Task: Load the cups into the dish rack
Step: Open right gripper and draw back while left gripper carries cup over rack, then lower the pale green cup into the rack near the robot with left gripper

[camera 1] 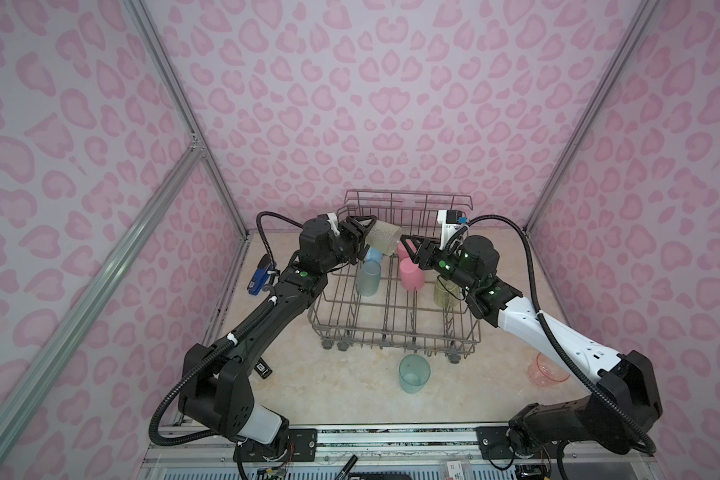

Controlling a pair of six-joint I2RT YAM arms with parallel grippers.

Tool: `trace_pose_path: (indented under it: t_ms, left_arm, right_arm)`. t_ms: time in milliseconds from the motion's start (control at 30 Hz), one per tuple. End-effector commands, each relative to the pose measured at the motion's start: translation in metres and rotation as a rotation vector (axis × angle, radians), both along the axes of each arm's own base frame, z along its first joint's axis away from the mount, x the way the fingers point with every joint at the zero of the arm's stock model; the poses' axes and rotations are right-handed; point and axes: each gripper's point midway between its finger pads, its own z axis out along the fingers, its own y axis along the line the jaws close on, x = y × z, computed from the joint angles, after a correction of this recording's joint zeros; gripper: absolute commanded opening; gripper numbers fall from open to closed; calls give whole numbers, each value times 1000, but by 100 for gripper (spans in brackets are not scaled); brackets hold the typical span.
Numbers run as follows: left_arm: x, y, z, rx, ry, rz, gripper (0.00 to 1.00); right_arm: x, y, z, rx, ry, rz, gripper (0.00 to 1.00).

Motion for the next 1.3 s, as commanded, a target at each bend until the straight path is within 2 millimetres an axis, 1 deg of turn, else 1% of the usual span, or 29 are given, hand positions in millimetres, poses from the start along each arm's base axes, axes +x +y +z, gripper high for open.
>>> trace_pose_path:
  t_ms: [0,100,133,167,233,333,400,467,567,633,667,800,1000,1100,1267]
  left_arm:
    - [1,10,6,79,-85,46,59]
    - [3,16,6,137,-124,71,59]
    - [3,18,6,155,-138,78,59]
    - [2,20,-2,184,-120,83,59]
    - [1,21,-2,225,-150,86,59]
    - [-5,17,0,311,-218,83,59]
    - [-10,11,1,386,-275,71,59]
    - [-18,-2,5,458,-366,43,58]
    - [-31,-23,1,569,-473,-6,58]
    - [-40,-36,-5,641,-529,-41,58]
    - [-44,-45,-1,657,-579,-53,58]
    - [-58,-71,-16,769,-672,-113,58]
    - [-70,-103,-45,948,-766,-164,58]
    - [-69,-111,-63,1005,-766,-173,58]
    - [-61,-115,-87,1052,-733,-177,58]
  right_arm:
    - [-1,-8,-11,-55,12,-24,50]
    - [-2,-22,-16,-75,35,-69,52]
    - [-1,-30,-21,-87,54,-94,52]
    - [0,-37,-24,-97,73,-117,52]
    - [4,-56,-32,-126,121,-179,52]
    - [8,-87,-45,-168,199,-264,51]
    - [9,-107,-50,-186,229,-311,51]
    - [7,-126,-53,-191,249,-353,51]
    - [5,-149,-54,-188,261,-399,51]
    - [2,-160,-54,-186,265,-421,50]
    - [1,-165,-55,-185,269,-433,50]
    - [-2,-178,-56,-177,270,-459,49]
    - [-6,-182,-56,-190,274,-465,49]
    - [-7,-184,-55,-197,268,-472,49]
    - [-8,-187,-58,-208,274,-477,49]
